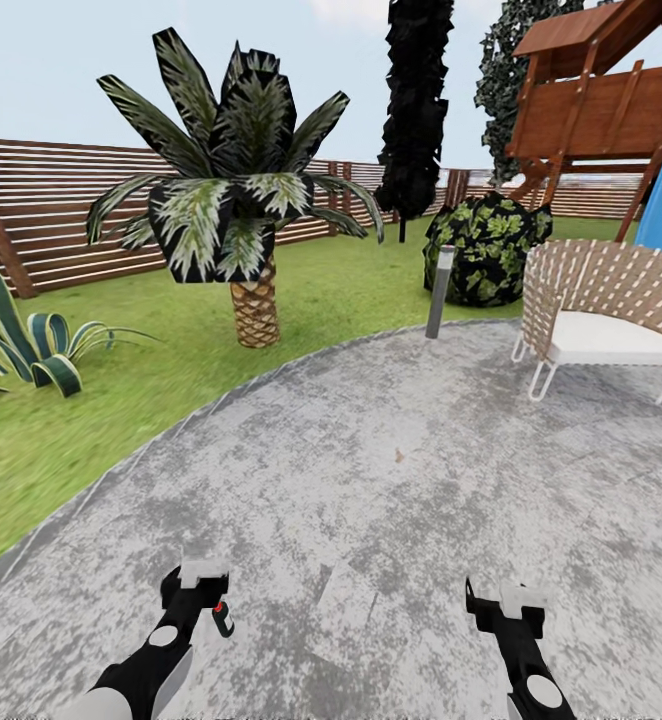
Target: In the garden, pick up the pesticide atomizer on the floor and spray pesticide onto both trees until each tree trunk is fully covered.
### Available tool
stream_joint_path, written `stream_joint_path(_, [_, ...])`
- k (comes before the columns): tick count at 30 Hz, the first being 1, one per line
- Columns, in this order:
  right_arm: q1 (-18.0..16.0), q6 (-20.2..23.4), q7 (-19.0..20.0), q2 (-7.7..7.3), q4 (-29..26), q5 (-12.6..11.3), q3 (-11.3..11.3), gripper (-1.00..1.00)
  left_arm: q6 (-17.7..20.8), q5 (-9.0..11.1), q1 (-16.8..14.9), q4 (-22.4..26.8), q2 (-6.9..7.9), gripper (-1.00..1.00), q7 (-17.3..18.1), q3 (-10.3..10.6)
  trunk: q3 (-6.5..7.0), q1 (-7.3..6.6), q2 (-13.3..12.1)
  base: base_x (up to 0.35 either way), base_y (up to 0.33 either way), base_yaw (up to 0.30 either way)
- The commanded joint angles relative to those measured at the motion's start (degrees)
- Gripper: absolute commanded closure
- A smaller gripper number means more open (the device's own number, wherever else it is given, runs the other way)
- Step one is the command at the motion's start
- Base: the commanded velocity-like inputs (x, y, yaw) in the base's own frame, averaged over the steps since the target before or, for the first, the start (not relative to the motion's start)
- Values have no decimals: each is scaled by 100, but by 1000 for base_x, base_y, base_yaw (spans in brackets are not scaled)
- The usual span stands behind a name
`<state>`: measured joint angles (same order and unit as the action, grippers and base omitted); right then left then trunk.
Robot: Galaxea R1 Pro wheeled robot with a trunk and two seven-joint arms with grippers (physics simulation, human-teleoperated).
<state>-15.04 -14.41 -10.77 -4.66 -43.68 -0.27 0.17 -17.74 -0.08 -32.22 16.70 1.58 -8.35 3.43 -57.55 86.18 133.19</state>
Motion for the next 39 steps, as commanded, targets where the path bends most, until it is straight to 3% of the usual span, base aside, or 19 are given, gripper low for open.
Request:
stream_joint_path(1, [-1,0,-2,0,0,1,0,-100,-1,0,2,0,0,-100,0,3,-28,22,42,0,0,0])
stream_joint_path(25, [0,-9,-4,2,-8,1,0,-100,-10,-21,0,0,0,-100,0,19,-679,550,1004,0,0,0])
stream_joint_path(39, [-3,-9,-4,1,-17,1,0,-100,-20,-9,1,0,0,-100,0,18,-1118,586,1023,0,0,0])
